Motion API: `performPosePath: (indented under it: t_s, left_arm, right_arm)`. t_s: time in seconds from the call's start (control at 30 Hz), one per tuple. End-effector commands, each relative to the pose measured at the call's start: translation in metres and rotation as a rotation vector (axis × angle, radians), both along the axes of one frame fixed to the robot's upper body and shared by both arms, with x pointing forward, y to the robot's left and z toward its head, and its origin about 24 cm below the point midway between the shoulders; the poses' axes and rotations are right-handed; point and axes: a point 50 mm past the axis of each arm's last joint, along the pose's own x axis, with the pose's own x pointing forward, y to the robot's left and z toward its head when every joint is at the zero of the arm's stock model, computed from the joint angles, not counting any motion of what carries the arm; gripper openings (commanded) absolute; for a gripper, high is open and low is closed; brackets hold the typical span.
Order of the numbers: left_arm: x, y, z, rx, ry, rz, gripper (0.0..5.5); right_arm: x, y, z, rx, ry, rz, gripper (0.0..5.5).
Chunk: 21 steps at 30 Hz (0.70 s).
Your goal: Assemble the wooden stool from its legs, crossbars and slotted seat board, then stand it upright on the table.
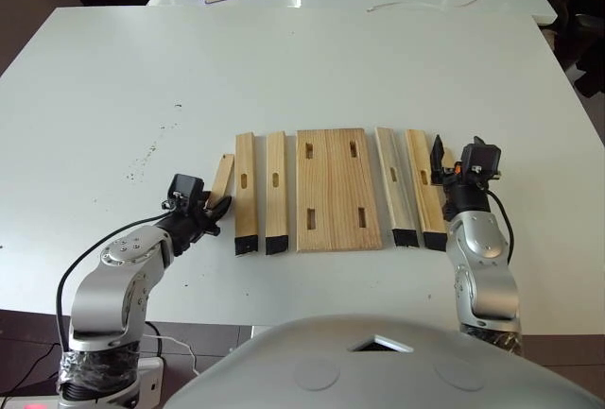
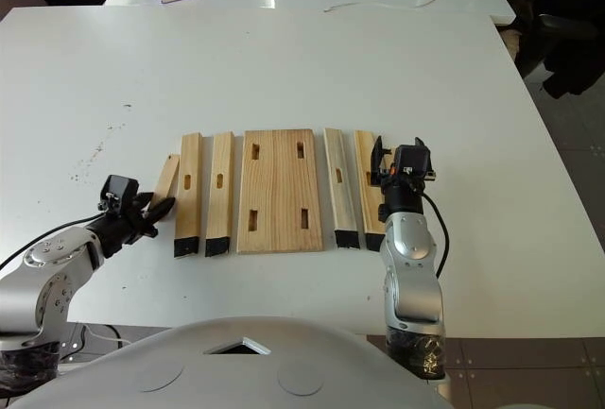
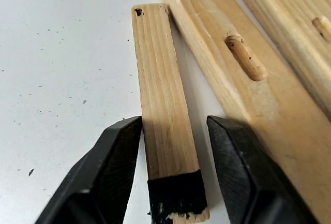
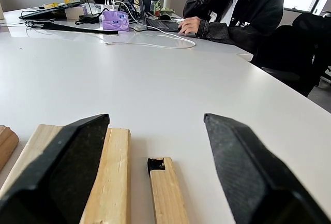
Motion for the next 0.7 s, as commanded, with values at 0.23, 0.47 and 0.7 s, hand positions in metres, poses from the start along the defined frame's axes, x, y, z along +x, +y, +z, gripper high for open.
performPosePath:
  t_s: [0.23, 0.47, 0.7]
  left_arm:
    - [0.0, 0.003, 0.009, -0.058, 0.024, 0.066, 3.74]
    - [0.008, -0.002, 0.023, -0.08, -0.02, 0.05, 3.74]
    - [0.008, 0.002, 0.021, -0.049, -0.003, 0.069, 3.74]
  right_arm:
    - [0.006, 0.0, -0.001, 0.005, 0.001, 0.016, 3.38]
    - [0.006, 0.001, -0.001, 0.008, -0.001, 0.012, 3.38]
    - [0.005, 0.001, -0.002, 0.009, 0.002, 0.009, 3.38]
